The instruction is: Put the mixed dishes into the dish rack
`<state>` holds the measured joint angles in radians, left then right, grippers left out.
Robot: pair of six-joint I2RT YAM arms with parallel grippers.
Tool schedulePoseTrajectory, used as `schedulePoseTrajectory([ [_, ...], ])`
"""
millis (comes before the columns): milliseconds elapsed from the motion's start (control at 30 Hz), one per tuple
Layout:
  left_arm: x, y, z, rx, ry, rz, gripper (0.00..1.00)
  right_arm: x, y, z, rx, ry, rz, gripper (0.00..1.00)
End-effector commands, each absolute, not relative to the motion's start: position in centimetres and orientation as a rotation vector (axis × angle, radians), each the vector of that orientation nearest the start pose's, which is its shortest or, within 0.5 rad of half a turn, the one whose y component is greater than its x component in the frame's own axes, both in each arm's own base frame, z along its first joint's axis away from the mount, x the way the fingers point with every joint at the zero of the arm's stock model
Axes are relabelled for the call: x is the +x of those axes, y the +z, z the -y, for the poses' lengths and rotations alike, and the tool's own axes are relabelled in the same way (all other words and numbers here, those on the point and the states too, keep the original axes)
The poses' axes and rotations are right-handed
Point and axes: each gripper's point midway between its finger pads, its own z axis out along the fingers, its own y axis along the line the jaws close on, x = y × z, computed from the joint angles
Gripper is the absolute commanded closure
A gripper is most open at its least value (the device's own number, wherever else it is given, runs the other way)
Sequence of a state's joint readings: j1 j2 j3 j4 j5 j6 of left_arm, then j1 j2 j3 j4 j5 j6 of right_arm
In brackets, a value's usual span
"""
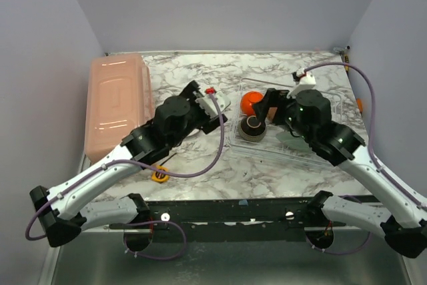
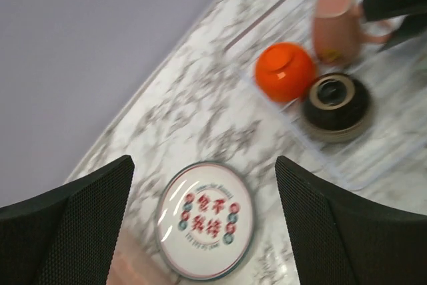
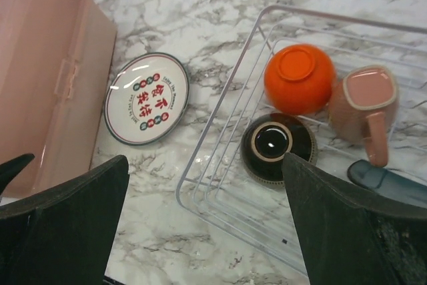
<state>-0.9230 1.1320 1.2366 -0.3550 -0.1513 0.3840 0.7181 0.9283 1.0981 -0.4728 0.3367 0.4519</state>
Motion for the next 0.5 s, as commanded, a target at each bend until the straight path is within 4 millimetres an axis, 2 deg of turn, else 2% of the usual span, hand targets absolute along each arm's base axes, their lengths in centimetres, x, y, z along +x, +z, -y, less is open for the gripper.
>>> schedulePoseTrajectory([
  [0,28.1,36.6,17.3,0.627,0.177,-1.384,0.11,27.6,32.0,-21.5,0.041,0.668,-1.919,0.01],
  [167,25.8,37.3,13.1,0.441,0.141,-1.251,0.08,29.9,28.5,-27.5,0.003,0.787,-2.068,0.00],
  [267,25.2,37.0,12.4,0.421,0.141,-1.204,0.06,31.7,25.8,-30.0,0.032,0.770,-2.162,0.00],
  [467,25.2,37.3,11.1,0.382,0.193,-1.186,0.04,34.6,21.3,-35.1,0.070,0.716,-2.279,0.00],
])
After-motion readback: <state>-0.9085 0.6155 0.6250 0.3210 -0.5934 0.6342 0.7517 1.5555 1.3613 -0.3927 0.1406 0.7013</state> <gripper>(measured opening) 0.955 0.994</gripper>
